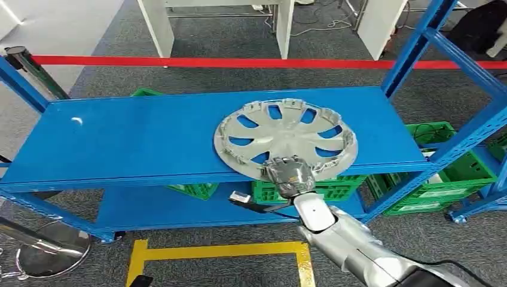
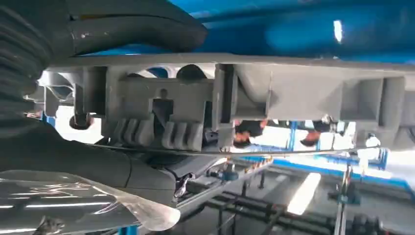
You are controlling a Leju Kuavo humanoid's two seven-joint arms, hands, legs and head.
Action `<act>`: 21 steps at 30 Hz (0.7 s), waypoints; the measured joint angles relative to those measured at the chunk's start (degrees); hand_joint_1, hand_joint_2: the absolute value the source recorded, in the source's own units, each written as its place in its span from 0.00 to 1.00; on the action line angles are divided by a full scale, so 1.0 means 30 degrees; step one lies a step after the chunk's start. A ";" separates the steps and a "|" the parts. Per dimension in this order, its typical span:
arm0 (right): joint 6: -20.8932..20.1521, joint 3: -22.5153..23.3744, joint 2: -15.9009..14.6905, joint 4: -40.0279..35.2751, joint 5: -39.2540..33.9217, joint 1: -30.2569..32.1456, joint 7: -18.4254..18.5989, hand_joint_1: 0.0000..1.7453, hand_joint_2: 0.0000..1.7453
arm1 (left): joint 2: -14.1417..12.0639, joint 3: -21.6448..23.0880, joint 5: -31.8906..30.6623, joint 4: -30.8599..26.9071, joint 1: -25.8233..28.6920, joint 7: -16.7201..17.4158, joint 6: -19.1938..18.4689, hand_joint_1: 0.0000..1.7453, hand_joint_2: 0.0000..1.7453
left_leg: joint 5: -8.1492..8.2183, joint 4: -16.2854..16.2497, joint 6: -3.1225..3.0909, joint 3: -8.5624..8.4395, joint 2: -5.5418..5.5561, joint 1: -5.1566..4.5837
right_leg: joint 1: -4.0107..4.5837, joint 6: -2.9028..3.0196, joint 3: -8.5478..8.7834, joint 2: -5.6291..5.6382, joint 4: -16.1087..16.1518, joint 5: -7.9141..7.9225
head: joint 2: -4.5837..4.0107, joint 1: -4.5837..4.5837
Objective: Take the parts from the cabinet and place them on the table.
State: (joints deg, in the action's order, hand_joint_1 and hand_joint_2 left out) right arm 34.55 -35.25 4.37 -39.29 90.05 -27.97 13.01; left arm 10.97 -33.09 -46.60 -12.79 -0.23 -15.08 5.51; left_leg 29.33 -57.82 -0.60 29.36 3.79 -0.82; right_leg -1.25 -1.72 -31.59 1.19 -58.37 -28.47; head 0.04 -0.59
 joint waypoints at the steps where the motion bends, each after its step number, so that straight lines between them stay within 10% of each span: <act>1: 0.0059 -0.0095 0.0000 -0.0234 0.0000 0.0105 0.0073 1.00 1.00 | 0.0008 -0.0015 0.0000 0.0000 0.0000 0.0000 0.0001 0.00 1.00 | 0.0000 0.0000 0.0000 0.0001 0.0000 0.0000 | 0.0000 0.0000 -0.0001 -0.0001 0.0000 0.0000 | 0.0000 0.0000; 7: 0.0683 -0.0683 -0.0108 -0.1513 0.0007 0.0624 0.0796 1.00 1.00 | 0.0059 -0.0124 -0.0058 0.0000 -0.0001 0.0000 0.0022 0.00 1.00 | 0.0000 -0.0001 0.0000 0.0020 0.0000 -0.0001 | 0.0000 0.0000 -0.0010 -0.0005 0.0000 0.0000 | 0.0000 0.0000; 14: 0.1341 -0.5803 -0.2612 -0.6525 -0.0066 -0.0454 0.7912 1.00 1.00 | 0.0132 -0.0437 -0.0393 0.0007 -0.0001 -0.0007 0.0081 0.00 1.00 | -0.0021 -0.0022 -0.0032 0.0100 -0.0003 -0.0011 | -0.0007 -0.0035 -0.0072 0.0006 -0.0001 0.0024 | 0.0000 -0.0007; 21: 0.1239 -0.9434 -0.5142 -1.1014 -0.0051 -0.2816 0.8021 1.00 1.00 | 0.0161 -0.0473 -0.0626 0.0007 -0.0005 -0.0029 0.0103 0.00 1.00 | -0.0027 -0.0055 -0.0045 0.0123 -0.0018 -0.0010 | -0.0005 -0.0046 -0.0084 -0.0004 0.0000 0.0030 | 0.0000 0.0000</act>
State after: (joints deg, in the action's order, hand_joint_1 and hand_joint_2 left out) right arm 38.27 -63.56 -11.05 -72.34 89.90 -36.42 37.07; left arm 11.45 -34.51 -48.48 -12.76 -0.25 -15.17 5.81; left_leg 29.25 -57.98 -0.73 29.73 3.74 -0.84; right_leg -1.27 -1.85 -31.85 1.18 -58.37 -28.38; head 0.04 -0.59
